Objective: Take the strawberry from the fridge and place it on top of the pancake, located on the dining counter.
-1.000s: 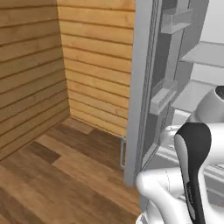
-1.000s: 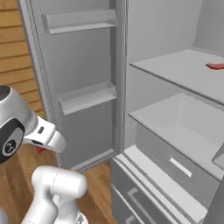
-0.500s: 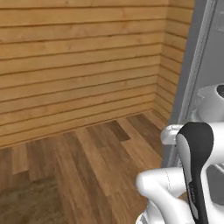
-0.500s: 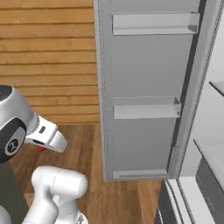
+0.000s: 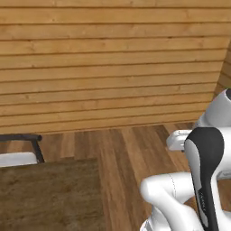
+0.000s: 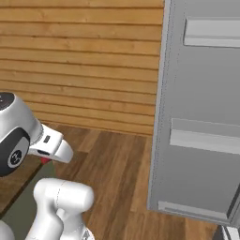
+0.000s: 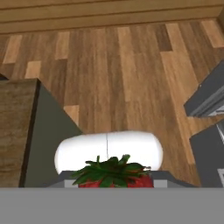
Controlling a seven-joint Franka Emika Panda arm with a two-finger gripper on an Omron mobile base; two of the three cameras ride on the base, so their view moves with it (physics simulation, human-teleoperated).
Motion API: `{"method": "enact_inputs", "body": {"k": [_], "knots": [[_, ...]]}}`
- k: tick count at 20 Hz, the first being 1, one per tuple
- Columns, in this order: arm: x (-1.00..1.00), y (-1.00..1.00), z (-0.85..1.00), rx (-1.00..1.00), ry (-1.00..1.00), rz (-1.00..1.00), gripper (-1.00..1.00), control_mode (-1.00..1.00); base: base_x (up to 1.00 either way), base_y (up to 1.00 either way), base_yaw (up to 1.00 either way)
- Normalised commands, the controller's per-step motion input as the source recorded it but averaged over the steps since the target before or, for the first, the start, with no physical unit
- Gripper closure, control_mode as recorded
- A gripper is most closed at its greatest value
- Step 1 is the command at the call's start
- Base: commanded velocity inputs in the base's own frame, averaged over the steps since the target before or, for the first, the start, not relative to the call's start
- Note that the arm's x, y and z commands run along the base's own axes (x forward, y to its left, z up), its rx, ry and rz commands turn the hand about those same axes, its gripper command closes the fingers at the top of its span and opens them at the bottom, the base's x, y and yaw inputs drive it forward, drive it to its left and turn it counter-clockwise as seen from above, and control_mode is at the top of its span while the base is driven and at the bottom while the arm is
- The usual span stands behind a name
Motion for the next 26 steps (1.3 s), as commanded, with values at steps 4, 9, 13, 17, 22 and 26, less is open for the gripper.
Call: {"method": "enact_inputs", "body": {"k": [4, 9, 13, 17, 22, 26], "knots": [[0.00, 0.00, 0.00, 0.00, 0.00, 0.00, 1.00, 1.00, 0.88, 0.24, 0.00], [0.00, 0.00, 0.00, 0.00, 0.00, 0.00, 1.00, 1.00, 1.00, 0.34, 0.00], [0.00, 0.00, 0.00, 0.00, 0.00, 0.00, 1.00, 1.00, 1.00, 0.23, -0.04], [0.00, 0.00, 0.00, 0.00, 0.00, 0.00, 1.00, 1.00, 1.00, 0.17, -0.05], [0.00, 0.00, 0.00, 0.00, 0.00, 0.00, 1.00, 1.00, 1.00, 0.17, -0.03], [0.00, 0.00, 0.00, 0.00, 0.00, 0.00, 1.00, 1.00, 1.00, 0.31, 0.18]]}}
